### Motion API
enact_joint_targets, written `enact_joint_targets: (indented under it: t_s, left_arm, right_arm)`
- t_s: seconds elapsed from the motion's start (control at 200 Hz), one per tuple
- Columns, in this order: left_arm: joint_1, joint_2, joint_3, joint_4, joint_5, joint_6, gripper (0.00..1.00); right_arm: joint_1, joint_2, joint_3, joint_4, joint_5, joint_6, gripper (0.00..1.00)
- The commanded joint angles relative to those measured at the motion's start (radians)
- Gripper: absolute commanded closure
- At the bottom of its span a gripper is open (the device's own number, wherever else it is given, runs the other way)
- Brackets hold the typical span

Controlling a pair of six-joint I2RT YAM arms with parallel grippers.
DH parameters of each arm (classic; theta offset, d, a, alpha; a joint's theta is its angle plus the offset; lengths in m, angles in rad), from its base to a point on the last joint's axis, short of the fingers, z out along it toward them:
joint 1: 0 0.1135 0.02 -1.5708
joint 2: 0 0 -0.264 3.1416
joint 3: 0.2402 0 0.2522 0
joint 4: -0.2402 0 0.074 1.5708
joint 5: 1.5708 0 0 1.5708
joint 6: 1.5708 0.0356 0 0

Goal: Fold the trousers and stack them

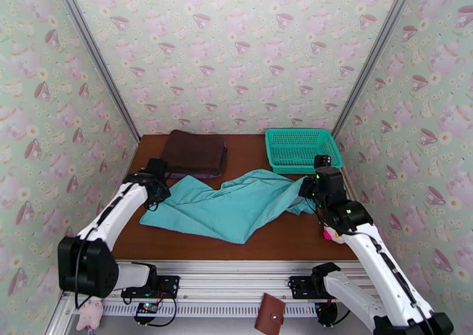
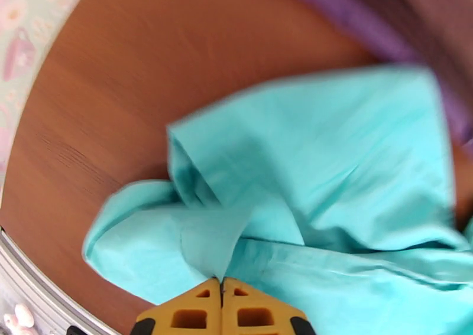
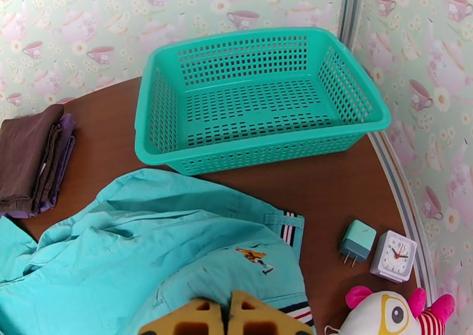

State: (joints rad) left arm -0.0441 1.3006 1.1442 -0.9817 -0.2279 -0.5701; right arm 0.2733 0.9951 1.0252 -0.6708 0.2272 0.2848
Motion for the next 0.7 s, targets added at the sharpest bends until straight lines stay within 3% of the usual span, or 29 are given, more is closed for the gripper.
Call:
enact_joint_targets:
  t_s: [0.0, 0.18, 0.295, 0.361, 0.486, 0.691]
  left_arm:
    - [0.102, 0.0, 0.176, -0.009, 0.109, 0.028, 1.0]
    - [0.283, 0.146, 0.587, -0.106, 0.242, 0.009, 1.0]
    - [0.327, 0.087, 0.799, -0.085, 0.14, 0.029, 1.0]
    - [0.327, 0.017, 0.835, -0.049, 0.056, 0.056, 1.0]
    - [0.326, -0.157, 0.613, -0.087, -0.023, -0.042, 1.0]
    - [0.322, -0.52, -0.279, 0.071, 0.136, -0.305, 1.0]
  right_arm:
    - [0.0, 0.148, 0.218, 0.007, -0.098, 0.006, 1.0]
    - [0.0, 0.372, 0.604, 0.004, -0.206, -0.077, 1.0]
    - [0.0, 0.362, 0.722, 0.131, -0.262, -0.134, 1.0]
    - [-0.001, 0.322, 0.719, 0.211, -0.282, -0.153, 1.0]
    - [-0.001, 0.214, 0.542, 0.266, -0.221, -0.153, 1.0]
    - [-0.002, -0.051, 0.052, 0.166, -0.029, -0.011, 1.0]
